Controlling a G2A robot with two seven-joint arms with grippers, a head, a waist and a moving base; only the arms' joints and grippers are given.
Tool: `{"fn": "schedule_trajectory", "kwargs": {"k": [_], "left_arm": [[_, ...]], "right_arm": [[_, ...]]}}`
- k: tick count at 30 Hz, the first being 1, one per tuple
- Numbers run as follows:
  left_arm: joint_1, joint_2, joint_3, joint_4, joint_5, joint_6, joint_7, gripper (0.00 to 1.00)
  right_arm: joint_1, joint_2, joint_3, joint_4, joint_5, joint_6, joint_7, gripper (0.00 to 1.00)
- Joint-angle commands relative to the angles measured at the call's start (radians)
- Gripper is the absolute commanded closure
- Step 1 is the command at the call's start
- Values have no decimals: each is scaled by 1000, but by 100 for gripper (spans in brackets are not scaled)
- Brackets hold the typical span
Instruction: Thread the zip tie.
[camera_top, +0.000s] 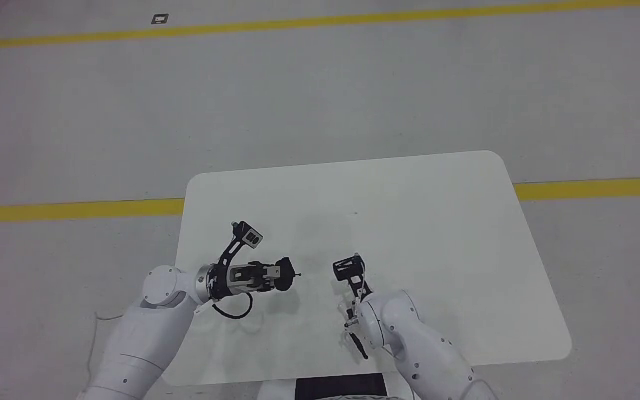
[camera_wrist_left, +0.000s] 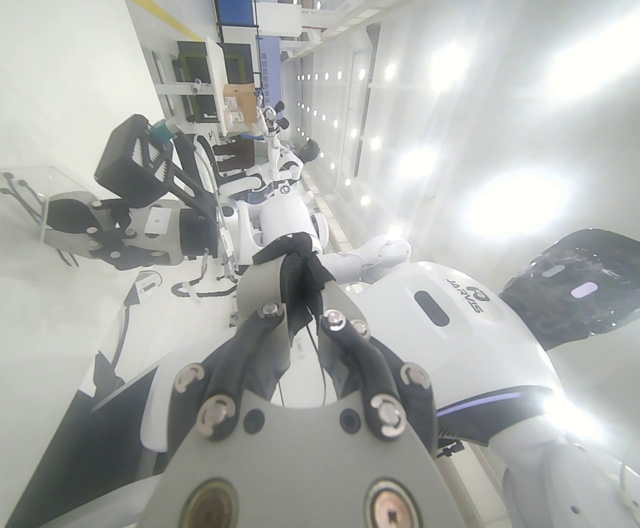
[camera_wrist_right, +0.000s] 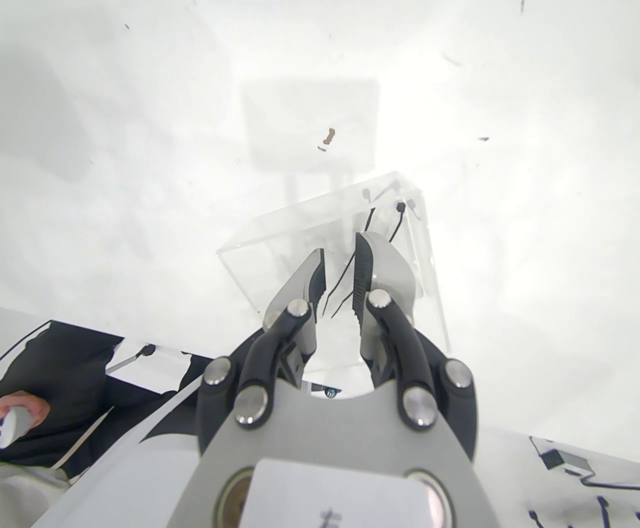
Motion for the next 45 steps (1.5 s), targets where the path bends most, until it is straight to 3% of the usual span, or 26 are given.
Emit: {"fn": "schedule_trajectory", "kwargs": {"k": [1,19,26,32,45], "left_arm": [[0,0,0,0,0,0,0,100],[0,0,0,0,0,0,0,100],[0,0,0,0,0,0,0,100],[0,0,0,0,0,0,0,100],[0,0,0,0,0,0,0,100]], "right_arm": [[-1,-1,-1,0,-2,0,3,88],[17,-17,-6,47,-17,0,13,90],[10,-21,-3,38,-19,0,9,100],[-8,-19,3,4,-45,0,10,83],[2,-26,3,35,-44,-4,13,85]]}}
